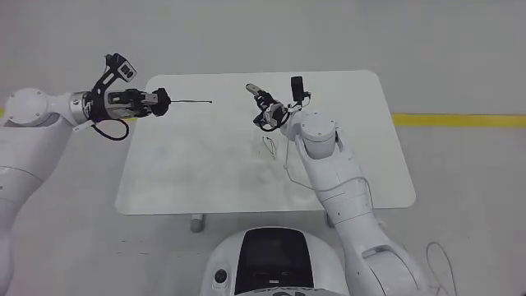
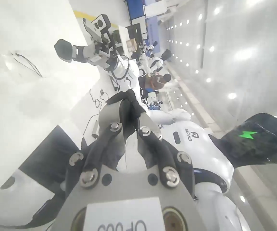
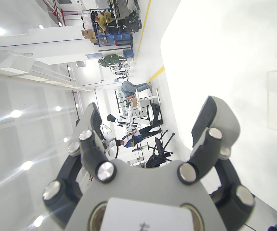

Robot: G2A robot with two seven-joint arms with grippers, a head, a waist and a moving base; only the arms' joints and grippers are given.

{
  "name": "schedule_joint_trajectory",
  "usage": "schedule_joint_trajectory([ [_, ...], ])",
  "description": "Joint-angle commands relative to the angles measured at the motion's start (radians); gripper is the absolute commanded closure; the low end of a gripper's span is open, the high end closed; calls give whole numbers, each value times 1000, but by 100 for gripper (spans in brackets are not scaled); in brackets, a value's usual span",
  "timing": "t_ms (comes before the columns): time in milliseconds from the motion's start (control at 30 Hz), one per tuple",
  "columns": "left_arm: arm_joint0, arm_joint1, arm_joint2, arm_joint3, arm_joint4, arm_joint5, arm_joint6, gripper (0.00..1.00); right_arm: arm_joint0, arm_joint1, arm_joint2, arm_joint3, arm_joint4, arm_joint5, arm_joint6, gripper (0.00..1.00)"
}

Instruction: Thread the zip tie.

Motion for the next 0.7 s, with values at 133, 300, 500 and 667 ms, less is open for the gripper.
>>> schedule_joint_trajectory([
  [133,-1,1,0,1,3,0,0,100,0,0,0,0,0,0,0,0],
  [300,18,-2,3,2,34,23,23,100,-10,1,3,-5,25,-27,18,0],
  [500,40,-14,9,27,-25,34,0,100,5,19,59,56,226,-122,252,0],
  [667,52,-20,22,26,-52,22,0,100,60,26,60,136,330,-133,384,0],
])
